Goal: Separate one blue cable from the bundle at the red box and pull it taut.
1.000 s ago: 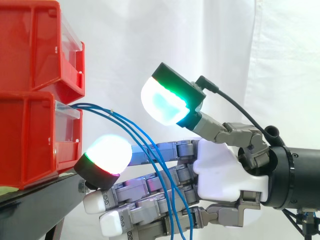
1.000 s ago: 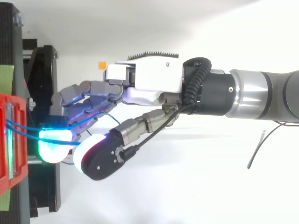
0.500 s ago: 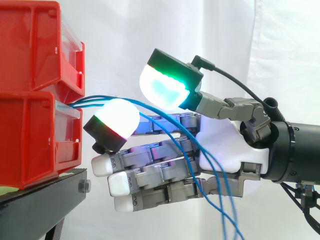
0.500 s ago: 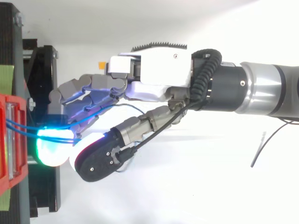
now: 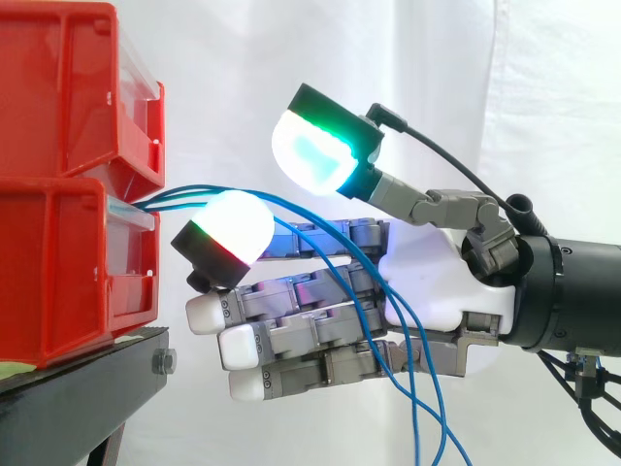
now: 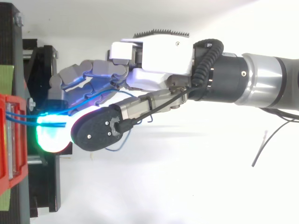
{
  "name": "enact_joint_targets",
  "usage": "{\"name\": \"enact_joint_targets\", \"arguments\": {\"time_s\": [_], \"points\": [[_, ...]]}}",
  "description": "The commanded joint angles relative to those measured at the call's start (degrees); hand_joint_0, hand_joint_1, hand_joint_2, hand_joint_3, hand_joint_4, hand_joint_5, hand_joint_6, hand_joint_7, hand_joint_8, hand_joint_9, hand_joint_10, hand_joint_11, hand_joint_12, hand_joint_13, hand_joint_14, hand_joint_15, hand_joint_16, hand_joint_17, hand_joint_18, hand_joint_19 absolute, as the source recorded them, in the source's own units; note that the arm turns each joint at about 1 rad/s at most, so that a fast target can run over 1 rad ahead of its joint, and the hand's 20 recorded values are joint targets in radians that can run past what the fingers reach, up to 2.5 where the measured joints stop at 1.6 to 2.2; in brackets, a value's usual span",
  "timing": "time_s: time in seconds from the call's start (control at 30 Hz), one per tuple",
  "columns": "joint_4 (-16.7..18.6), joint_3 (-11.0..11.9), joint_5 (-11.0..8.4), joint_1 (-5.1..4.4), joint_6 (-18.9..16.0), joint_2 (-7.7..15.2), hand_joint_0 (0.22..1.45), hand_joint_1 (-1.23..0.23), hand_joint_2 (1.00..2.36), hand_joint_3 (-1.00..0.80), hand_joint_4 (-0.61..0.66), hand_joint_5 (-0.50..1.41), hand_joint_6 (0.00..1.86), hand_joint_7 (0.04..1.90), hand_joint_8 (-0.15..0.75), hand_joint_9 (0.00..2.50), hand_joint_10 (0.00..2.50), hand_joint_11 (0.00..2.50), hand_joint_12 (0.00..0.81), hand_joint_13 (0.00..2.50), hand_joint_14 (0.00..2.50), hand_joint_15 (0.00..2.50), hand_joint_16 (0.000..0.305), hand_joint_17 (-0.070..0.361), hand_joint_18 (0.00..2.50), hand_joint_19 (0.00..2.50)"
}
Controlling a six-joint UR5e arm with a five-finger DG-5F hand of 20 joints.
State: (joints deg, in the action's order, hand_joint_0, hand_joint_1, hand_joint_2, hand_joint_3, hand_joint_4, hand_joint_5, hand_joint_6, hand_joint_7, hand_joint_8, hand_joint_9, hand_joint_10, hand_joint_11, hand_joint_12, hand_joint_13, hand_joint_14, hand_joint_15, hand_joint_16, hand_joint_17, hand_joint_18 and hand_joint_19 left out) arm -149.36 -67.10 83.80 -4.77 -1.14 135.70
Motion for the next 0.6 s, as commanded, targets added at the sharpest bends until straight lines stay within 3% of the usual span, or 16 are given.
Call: {"name": "enact_joint_targets", "arguments": {"time_s": [0.0,0.27,0.57], "points": [[0.21,-0.4,-0.04,0.02,0.0,0.01,0.65,-0.54,1.01,-0.32,0.15,-0.16,0.64,0.95,0.296,0.68,0.01,0.54,0.356,0.77,0.02,0.4,0.039,0.088,0.53,0.39],[0.38,-0.4,-0.39,0.02,0.17,0.01,0.68,-0.68,1.02,-0.23,0.14,-0.2,0.8,0.72,0.288,0.72,0.02,0.65,0.358,0.81,0.02,0.44,0.039,0.088,0.58,0.41],[0.91,-0.4,-1.01,-0.06,0.26,0.01,0.68,-0.77,1.0,-0.48,0.18,-0.21,0.9,0.62,0.295,0.77,0.02,0.74,0.364,0.86,0.02,0.48,0.041,0.091,0.67,0.42]]}}
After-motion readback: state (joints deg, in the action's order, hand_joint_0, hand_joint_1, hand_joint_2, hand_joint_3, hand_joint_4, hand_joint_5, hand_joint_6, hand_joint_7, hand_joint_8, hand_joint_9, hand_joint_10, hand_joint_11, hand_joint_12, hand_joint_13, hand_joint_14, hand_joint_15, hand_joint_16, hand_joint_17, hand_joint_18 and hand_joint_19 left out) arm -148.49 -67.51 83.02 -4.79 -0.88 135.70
